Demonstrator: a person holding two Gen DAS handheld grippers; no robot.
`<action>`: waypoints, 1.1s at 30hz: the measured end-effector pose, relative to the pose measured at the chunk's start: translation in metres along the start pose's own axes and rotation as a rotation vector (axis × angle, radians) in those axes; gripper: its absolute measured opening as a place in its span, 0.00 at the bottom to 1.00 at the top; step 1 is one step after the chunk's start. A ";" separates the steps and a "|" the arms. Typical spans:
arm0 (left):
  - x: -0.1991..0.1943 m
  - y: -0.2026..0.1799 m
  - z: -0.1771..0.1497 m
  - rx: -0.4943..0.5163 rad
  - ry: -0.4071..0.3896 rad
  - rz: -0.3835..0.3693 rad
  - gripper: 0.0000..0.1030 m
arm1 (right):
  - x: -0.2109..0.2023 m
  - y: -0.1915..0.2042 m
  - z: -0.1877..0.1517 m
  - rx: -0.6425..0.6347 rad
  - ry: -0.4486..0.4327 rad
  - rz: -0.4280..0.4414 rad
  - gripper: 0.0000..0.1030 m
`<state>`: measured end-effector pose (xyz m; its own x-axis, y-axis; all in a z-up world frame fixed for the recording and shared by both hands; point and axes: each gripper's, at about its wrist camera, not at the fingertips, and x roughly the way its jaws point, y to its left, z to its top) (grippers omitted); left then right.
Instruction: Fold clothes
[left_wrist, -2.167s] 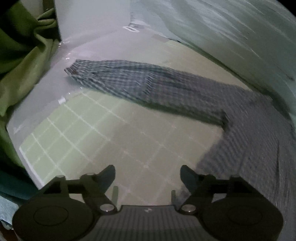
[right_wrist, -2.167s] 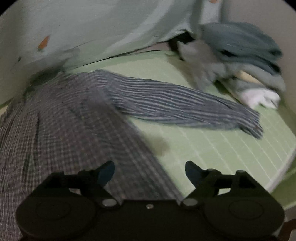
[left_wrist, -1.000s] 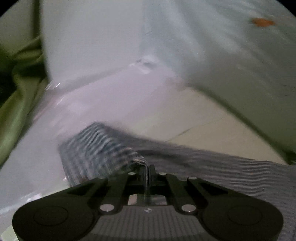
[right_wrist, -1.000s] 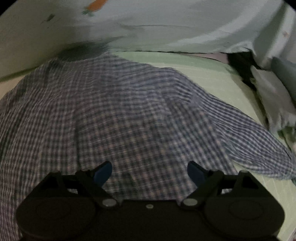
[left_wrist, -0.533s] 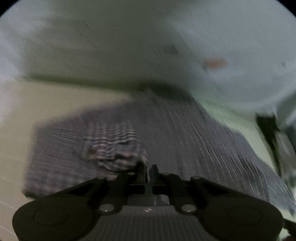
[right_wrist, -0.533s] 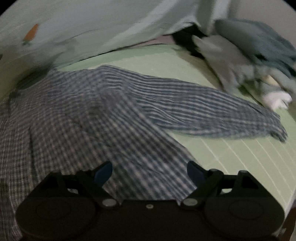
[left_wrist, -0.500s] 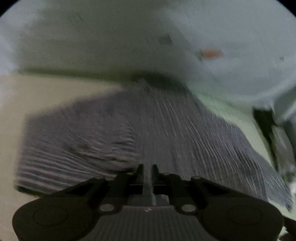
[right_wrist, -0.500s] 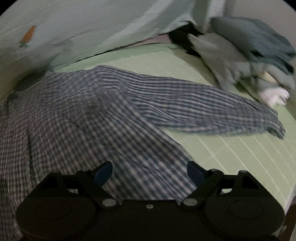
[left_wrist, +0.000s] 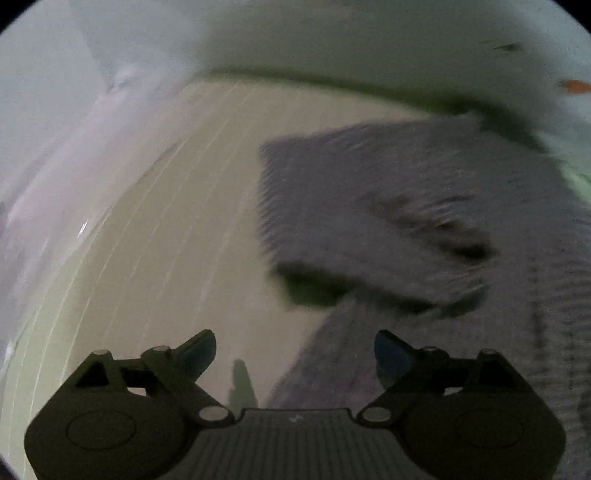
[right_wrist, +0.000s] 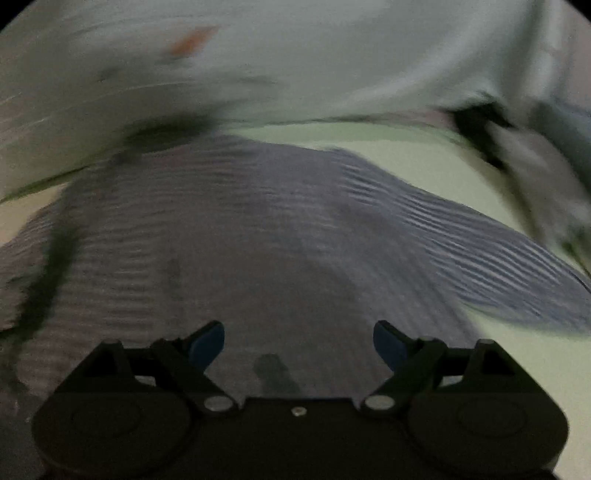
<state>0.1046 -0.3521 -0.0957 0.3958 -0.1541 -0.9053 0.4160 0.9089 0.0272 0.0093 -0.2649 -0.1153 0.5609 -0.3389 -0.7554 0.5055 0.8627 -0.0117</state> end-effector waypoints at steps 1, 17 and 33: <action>0.004 0.006 -0.001 -0.015 0.019 0.006 0.90 | 0.002 0.016 0.004 -0.033 -0.008 0.035 0.86; 0.032 0.029 -0.002 -0.039 0.083 0.010 1.00 | 0.031 0.178 0.025 -0.296 -0.032 0.307 0.79; 0.031 0.029 -0.005 -0.019 0.053 -0.012 1.00 | 0.029 0.054 0.028 -0.037 -0.055 -0.011 0.40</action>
<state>0.1250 -0.3288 -0.1254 0.3471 -0.1448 -0.9266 0.4049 0.9143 0.0088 0.0713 -0.2383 -0.1194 0.5912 -0.3677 -0.7179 0.4881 0.8717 -0.0446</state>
